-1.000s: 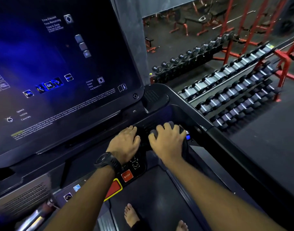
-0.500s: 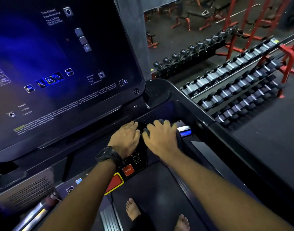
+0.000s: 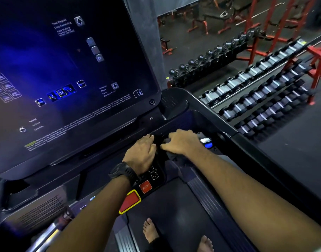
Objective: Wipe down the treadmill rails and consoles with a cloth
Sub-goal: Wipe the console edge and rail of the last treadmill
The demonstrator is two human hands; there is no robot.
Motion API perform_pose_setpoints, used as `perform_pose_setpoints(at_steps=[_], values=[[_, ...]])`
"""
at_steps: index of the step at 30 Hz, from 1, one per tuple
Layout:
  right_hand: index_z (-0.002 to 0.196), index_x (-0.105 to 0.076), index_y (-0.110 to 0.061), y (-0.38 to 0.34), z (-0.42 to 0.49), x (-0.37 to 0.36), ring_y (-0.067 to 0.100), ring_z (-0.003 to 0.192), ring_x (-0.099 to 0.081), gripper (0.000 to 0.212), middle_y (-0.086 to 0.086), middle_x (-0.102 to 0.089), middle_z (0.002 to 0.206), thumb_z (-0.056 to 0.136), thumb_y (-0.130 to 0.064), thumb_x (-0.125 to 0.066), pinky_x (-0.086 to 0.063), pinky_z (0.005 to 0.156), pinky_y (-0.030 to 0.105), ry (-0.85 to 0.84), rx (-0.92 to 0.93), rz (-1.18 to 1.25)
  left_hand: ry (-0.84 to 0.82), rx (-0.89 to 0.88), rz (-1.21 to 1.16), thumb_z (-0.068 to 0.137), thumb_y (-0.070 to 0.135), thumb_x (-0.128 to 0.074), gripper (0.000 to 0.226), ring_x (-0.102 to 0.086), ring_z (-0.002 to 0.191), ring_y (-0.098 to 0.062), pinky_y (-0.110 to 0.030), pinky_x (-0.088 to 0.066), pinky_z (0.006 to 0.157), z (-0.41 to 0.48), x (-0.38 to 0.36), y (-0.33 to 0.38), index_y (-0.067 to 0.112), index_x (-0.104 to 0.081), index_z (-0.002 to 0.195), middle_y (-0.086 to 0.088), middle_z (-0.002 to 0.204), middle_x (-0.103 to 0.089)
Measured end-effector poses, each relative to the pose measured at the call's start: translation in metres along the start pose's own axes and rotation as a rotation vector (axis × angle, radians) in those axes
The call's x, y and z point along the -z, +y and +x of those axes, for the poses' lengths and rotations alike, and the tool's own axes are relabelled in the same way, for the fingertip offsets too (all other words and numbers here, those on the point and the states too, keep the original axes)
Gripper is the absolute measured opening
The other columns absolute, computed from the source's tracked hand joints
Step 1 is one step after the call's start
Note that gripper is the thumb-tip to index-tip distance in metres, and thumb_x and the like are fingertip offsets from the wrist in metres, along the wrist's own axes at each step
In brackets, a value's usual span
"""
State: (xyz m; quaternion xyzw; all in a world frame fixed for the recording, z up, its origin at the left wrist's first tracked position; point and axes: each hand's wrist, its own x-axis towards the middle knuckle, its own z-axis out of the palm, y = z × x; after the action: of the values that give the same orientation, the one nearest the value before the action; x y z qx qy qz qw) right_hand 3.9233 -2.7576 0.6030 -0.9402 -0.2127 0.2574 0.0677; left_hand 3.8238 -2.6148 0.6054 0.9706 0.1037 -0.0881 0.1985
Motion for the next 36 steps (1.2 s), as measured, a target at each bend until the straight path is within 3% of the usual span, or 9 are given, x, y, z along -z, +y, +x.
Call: perform_pose_setpoints(at_steps=[6,11,14,19,22,26,30,33,36], values=[[0.124,-0.063,-0.023,-0.019,-0.015,-0.007,0.034,0.12,-0.052,0.045,0.003,-0.062,0.124,0.091,-0.053,-0.052,-0.037,0.098,0.055,0.261,-0.088,0.044,0.011,-0.084,0.047,0.107,0.027,-0.035,0.05,-0.021,0.15,-0.015,-0.025,-0.01,0.12,0.0,0.006,-0.003,0.013,-0.031,0.155,-0.004,0.162,-0.03],[0.106,-0.063,-0.022,-0.026,-0.01,0.006,0.037,0.108,-0.06,0.031,0.008,-0.066,0.113,0.089,-0.046,-0.054,-0.048,0.088,0.045,0.65,-0.301,0.84,0.167,-0.389,0.495,0.096,0.025,-0.045,0.056,-0.027,0.149,-0.028,-0.043,-0.012,0.124,0.026,0.038,-0.002,0.01,-0.041,0.149,-0.011,0.158,-0.036],[0.116,-0.059,-0.023,-0.036,0.003,0.013,0.038,0.116,-0.053,0.032,0.008,-0.057,0.127,0.091,-0.043,-0.056,-0.044,0.095,0.047,0.828,-0.52,1.061,0.322,-0.492,0.616,0.087,0.032,-0.027,0.066,-0.036,0.144,-0.034,-0.05,-0.02,0.121,0.05,0.061,0.0,0.005,-0.051,0.142,-0.017,0.151,-0.046],[0.138,-0.048,-0.027,-0.062,0.042,0.014,0.041,0.126,-0.043,0.047,0.009,-0.039,0.145,0.094,-0.045,-0.053,-0.039,0.1,0.053,0.65,-0.743,1.011,0.178,-0.63,0.985,0.091,0.029,-0.003,0.072,-0.01,0.153,-0.034,-0.051,0.004,0.121,0.079,0.075,-0.004,0.004,-0.021,0.156,-0.019,0.164,-0.015],[0.153,-0.031,-0.031,-0.083,0.071,0.001,0.045,0.135,-0.033,0.062,0.007,-0.022,0.159,0.098,-0.049,-0.051,-0.039,0.106,0.052,0.558,-0.781,1.144,0.096,-0.672,1.136,0.103,0.029,-0.014,0.062,0.008,0.153,-0.036,-0.053,0.015,0.117,0.087,0.074,-0.01,0.002,-0.002,0.157,-0.021,0.165,0.005],[0.158,-0.026,-0.031,-0.085,0.093,-0.016,0.048,0.143,-0.023,0.065,0.009,-0.013,0.167,0.1,-0.05,-0.048,-0.03,0.115,0.055,0.685,-0.813,1.109,0.149,-0.739,1.177,0.104,0.028,-0.015,0.061,0.012,0.152,-0.038,-0.054,0.019,0.115,0.096,0.075,-0.021,0.001,0.002,0.157,-0.021,0.165,0.007],[0.157,-0.027,-0.032,-0.06,0.108,-0.004,0.05,0.141,-0.024,0.061,0.006,-0.014,0.167,0.101,-0.048,-0.045,-0.035,0.11,0.062,0.735,-0.937,1.179,0.18,-0.795,1.204,0.103,0.026,-0.012,0.061,0.01,0.151,-0.04,-0.054,0.022,0.111,0.103,0.074,-0.027,-0.001,0.002,0.156,-0.023,0.164,0.005],[0.157,-0.029,-0.027,-0.061,0.111,-0.007,0.051,0.14,-0.028,0.059,0.011,-0.018,0.165,0.101,-0.038,-0.045,-0.035,0.109,0.057,0.733,-1.083,1.411,0.196,-0.817,1.204,0.101,0.024,-0.01,0.062,0.008,0.151,-0.041,-0.054,0.023,0.11,0.105,0.07,-0.029,-0.004,0.002,0.155,-0.025,0.164,0.004],[0.157,-0.029,-0.028,-0.083,0.108,-0.015,0.051,0.143,-0.023,0.06,0.01,-0.015,0.166,0.1,-0.038,-0.047,-0.032,0.111,0.055,0.7,-1.054,1.343,0.229,-0.835,1.224,0.101,0.027,-0.012,0.064,0.007,0.151,-0.042,-0.056,0.024,0.109,0.109,0.066,-0.032,-0.006,0.003,0.154,-0.027,0.163,0.003]])
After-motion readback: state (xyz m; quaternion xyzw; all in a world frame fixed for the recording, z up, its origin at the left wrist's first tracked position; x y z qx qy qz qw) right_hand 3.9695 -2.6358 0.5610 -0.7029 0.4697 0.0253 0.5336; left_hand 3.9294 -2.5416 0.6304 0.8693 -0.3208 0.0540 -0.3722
